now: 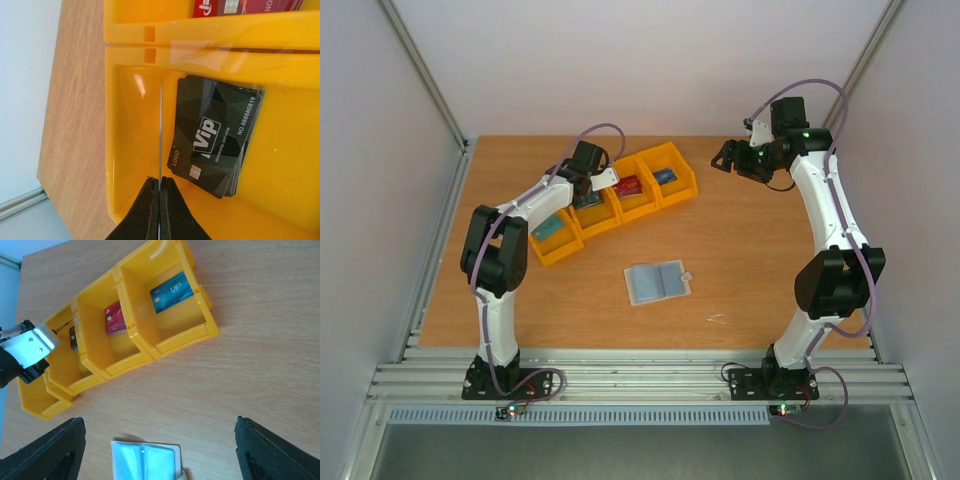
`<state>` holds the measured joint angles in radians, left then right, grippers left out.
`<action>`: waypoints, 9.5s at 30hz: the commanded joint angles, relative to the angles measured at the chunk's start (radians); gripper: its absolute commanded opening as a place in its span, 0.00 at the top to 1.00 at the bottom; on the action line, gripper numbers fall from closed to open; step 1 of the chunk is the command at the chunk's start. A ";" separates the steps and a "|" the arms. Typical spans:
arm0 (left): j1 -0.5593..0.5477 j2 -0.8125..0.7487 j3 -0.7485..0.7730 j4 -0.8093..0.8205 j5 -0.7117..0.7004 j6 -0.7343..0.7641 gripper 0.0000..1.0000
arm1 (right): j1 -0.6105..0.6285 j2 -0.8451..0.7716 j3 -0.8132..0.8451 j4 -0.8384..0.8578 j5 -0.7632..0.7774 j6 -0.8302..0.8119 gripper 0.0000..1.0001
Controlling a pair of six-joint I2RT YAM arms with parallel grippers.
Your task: Take the credit cards out of the card holder
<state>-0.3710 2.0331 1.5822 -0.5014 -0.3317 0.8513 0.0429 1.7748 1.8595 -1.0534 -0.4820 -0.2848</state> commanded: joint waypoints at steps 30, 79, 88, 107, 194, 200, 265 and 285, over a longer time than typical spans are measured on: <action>-0.010 0.065 0.024 0.014 0.028 0.050 0.65 | -0.010 -0.014 0.002 0.021 -0.038 0.011 0.17; -0.376 -0.338 -0.855 0.510 0.375 0.060 0.48 | 0.349 0.129 -0.669 0.268 0.018 0.208 0.58; -0.382 -0.306 -0.859 0.521 0.386 0.154 0.55 | 0.385 0.150 -0.669 0.320 -0.118 0.183 0.77; -0.389 -0.333 -0.882 0.555 0.399 0.171 0.55 | 0.387 0.114 -0.682 0.501 -0.432 0.266 0.68; -0.281 -0.473 -1.075 0.683 0.623 -1.818 0.21 | 0.591 0.167 -0.518 0.216 0.301 0.253 0.52; -0.292 -0.429 -1.085 0.751 0.599 -1.858 0.23 | 0.592 0.185 -0.570 0.269 0.193 0.281 0.57; -0.221 -1.000 -0.590 0.676 0.618 -0.946 1.00 | 0.117 -0.574 -0.327 0.209 -0.516 -0.263 0.48; -0.151 -0.932 -0.624 1.024 0.772 -1.082 1.00 | 0.243 -0.382 -0.060 0.038 -0.221 -0.397 0.51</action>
<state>-0.5236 1.1015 0.9676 0.3511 0.3927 -0.1848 0.2825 1.4124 1.7710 -0.9775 -0.7746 -0.6479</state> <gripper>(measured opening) 0.060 0.506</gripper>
